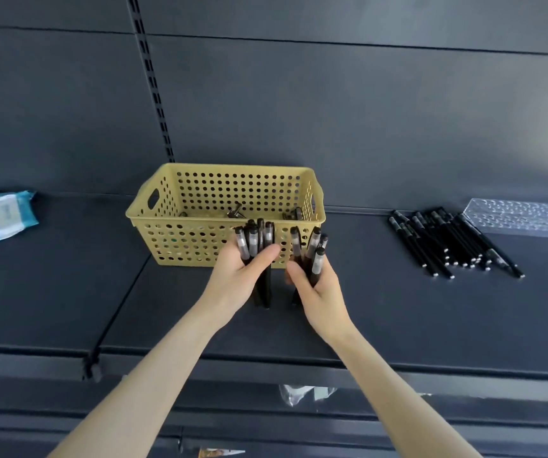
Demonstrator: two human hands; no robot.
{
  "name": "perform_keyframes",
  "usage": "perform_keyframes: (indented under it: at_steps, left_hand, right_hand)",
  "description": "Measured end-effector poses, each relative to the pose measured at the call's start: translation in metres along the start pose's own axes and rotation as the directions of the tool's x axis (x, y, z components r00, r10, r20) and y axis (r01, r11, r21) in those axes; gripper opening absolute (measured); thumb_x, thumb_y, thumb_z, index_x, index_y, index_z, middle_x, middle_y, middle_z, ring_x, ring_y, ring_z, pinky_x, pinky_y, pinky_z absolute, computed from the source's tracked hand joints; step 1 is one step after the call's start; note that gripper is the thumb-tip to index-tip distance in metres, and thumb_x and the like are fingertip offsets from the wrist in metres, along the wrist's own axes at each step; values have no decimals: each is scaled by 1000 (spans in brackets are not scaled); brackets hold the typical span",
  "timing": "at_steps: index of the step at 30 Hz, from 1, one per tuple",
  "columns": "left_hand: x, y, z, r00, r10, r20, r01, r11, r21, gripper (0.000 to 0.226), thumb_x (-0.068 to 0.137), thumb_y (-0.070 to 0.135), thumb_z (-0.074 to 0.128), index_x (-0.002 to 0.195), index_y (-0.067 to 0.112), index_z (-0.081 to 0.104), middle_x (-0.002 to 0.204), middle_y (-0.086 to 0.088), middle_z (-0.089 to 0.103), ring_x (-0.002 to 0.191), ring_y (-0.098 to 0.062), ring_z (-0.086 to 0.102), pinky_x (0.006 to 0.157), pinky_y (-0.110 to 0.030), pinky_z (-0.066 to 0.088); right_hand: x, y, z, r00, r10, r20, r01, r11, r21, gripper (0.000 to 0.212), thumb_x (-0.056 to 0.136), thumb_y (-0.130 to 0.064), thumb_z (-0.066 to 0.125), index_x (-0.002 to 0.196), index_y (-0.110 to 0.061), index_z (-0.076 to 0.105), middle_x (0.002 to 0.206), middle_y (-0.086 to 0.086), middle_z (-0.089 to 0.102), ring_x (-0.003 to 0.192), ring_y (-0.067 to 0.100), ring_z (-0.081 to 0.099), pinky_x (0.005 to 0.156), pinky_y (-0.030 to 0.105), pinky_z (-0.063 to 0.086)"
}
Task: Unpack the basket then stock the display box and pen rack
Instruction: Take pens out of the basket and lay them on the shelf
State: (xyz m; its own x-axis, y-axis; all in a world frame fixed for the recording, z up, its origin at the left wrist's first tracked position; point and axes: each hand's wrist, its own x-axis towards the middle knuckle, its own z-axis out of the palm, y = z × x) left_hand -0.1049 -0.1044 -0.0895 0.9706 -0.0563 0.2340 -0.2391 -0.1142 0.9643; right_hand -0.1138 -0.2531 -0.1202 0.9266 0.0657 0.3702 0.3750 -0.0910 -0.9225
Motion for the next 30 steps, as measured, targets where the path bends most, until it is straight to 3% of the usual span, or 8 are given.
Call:
perform_keyframes:
  at_steps: [5,7,11,14,16,23,27,30]
  left_hand:
    - [12,5,-5,974,-81,213,129,967,-219,20,82,21,63,98,29,74,107,2,71,109,-13,63,99,-32,43]
    - [15,5,-7,962,-55,268,123,961,-246,26,85,17,61,106,26,72,118,1,68,118,-14,58,105,-35,39]
    - [14,2,-12,950,-30,310,110,964,-244,27,85,15,62,105,31,72,115,4,69,115,-12,60,96,-24,46]
    - [14,0,-16,955,-45,292,109,973,-206,25,83,16,65,99,33,72,109,6,71,107,-9,63,86,-16,47]
    - [14,-4,-17,962,-51,269,106,975,-196,24,81,17,66,100,31,71,107,5,71,106,-10,63,85,-16,48]
    - [10,-8,-11,967,-105,234,170,946,-277,59,76,25,68,128,2,51,124,-13,63,118,-25,57,108,-47,38]
    - [7,0,-11,956,-88,280,171,943,-287,50,76,27,71,118,4,59,116,-13,67,112,-27,61,101,-43,45]
    - [7,7,-5,947,-97,307,197,928,-315,45,70,28,74,110,8,63,109,-13,70,105,-29,65,85,-37,54]
  right_hand:
    - [6,2,0,989,35,145,-25,997,-67,33,97,-17,47,130,-15,48,116,-16,59,111,6,55,96,21,43]
    - [8,1,0,976,64,208,-50,996,-68,30,98,-18,46,128,-19,49,111,-23,59,107,-1,55,93,18,43]
    - [9,-3,0,946,143,290,-130,990,-63,24,97,-21,48,119,-29,52,106,-28,62,105,-9,55,85,6,40]
    - [12,-8,1,906,223,360,-202,975,-95,14,96,-23,50,105,-34,53,95,-23,64,88,-14,57,76,4,41]
    - [13,-8,2,875,257,411,-234,966,-106,11,95,-26,51,103,-33,53,89,-28,64,84,-14,57,75,5,42]
    - [19,-7,4,757,352,551,-382,922,-64,33,93,-36,53,122,-44,41,126,-26,49,120,-10,45,102,18,34]
    - [18,-9,0,701,377,605,-489,872,24,47,88,-41,55,132,-30,42,126,-18,56,120,3,51,103,27,39]
    - [15,-19,-6,665,328,671,-529,841,112,26,96,-27,48,120,-21,50,102,-7,70,98,17,66,82,27,52]
